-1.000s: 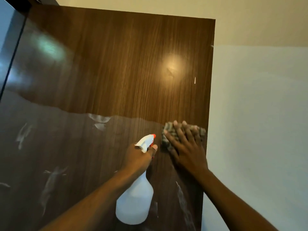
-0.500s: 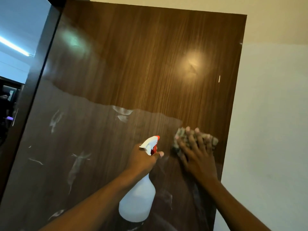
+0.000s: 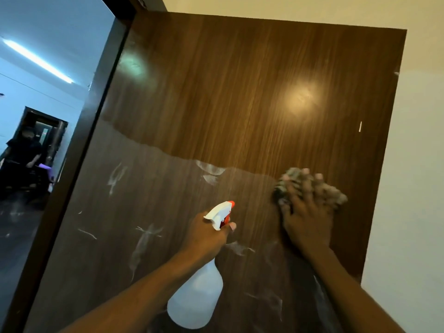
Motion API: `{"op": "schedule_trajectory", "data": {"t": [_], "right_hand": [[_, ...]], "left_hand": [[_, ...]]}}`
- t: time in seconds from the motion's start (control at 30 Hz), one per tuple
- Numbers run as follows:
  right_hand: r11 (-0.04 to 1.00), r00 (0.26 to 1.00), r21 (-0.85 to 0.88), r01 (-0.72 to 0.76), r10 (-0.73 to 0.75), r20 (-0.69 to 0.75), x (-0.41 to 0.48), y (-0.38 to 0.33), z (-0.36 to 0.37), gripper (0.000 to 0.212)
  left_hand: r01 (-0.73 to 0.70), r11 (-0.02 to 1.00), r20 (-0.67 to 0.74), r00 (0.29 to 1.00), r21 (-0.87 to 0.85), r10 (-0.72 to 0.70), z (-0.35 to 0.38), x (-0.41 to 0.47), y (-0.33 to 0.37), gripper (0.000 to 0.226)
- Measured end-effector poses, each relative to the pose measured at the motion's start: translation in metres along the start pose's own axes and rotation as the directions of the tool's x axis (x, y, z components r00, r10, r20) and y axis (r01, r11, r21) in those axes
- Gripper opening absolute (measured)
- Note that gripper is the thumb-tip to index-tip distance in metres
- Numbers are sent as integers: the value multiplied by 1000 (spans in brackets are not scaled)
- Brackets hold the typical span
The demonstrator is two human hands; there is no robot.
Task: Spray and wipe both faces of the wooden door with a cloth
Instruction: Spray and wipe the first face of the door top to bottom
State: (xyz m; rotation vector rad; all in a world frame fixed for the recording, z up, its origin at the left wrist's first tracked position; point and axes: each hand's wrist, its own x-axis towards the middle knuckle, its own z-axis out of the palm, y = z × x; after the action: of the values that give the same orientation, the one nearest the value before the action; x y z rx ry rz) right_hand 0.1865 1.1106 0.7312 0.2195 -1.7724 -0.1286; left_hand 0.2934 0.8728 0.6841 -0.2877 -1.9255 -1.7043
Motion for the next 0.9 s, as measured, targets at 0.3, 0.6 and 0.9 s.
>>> {"op": "schedule_trajectory", "data": {"t": [0.3, 0.6, 0.9], "right_hand": [[978, 981, -89, 187, -181, 70, -65, 15, 4, 63], [979, 986, -127, 158, -149, 73, 17, -94, 31, 69], [961, 974, -165, 220, -209, 83, -72, -81, 30, 77]], "left_hand": [[8, 999, -7, 1000, 43, -8, -25, 9, -15, 45], [-86, 979, 62, 995, 187, 76, -57, 33, -11, 51], [-36, 992, 50, 998, 125, 30, -99, 48, -17, 52]]}}
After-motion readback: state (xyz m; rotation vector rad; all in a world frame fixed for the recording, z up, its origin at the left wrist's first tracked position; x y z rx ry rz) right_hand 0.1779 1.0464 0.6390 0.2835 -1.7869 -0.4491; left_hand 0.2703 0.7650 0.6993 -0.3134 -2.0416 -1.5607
